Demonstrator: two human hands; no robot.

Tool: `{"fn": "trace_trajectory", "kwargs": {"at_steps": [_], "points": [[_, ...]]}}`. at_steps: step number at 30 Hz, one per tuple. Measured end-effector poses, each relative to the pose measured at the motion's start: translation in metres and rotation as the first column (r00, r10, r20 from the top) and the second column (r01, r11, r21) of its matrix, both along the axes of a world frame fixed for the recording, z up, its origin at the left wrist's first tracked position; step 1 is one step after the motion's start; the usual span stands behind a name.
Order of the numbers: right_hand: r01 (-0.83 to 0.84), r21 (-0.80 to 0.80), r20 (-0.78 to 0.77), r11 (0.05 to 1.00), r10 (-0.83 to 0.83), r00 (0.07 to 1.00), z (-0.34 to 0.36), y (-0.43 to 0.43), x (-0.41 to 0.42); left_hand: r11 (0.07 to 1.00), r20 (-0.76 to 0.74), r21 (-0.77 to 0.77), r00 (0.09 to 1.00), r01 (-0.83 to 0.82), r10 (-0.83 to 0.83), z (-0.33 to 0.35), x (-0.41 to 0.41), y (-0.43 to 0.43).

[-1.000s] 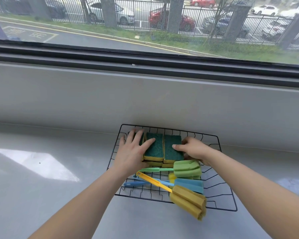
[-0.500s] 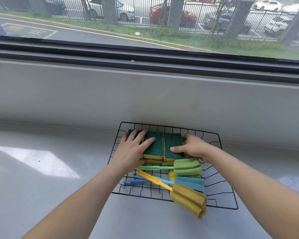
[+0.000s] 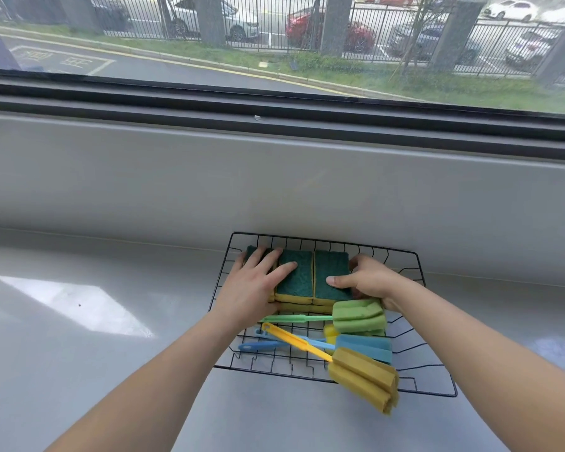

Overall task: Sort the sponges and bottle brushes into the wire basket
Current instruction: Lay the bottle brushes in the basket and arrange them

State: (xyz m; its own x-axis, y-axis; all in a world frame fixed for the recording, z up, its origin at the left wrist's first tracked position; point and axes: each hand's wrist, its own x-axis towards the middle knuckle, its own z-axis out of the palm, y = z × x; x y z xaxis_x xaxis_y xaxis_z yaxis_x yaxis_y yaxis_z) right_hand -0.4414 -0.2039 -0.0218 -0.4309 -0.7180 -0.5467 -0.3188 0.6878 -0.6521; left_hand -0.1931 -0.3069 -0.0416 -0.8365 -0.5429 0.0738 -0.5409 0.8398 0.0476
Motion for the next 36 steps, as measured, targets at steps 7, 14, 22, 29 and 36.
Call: {"fn": "trace_trajectory", "kwargs": {"at_steps": [7,14,22,29,36], "points": [[-0.100,0.051,-0.095,0.994,0.104,0.990,0.010,-0.003,0.000,1.000,-0.037,0.018,0.999,-0.008,0.009,0.002,0.005,0.000],[-0.112,0.035,-0.124,0.993,0.115,0.986,0.017,0.005,0.002,0.972,-0.203,0.168,0.959,-0.165,0.198,0.009,0.042,0.002],[-0.077,0.019,-0.154,0.997,0.079,0.985,0.017,0.004,0.012,0.983,-0.156,0.112,0.974,-0.145,0.162,0.012,0.050,-0.005],[-0.081,0.036,-0.155,0.996,0.086,0.984,0.021,0.006,0.013,0.982,-0.138,0.120,0.977,-0.148,0.164,0.011,0.048,-0.006],[-0.071,0.000,-0.216,0.997,0.070,0.974,0.035,0.025,0.010,0.963,-0.177,0.186,0.957,-0.197,0.230,0.024,0.056,0.011]]}}
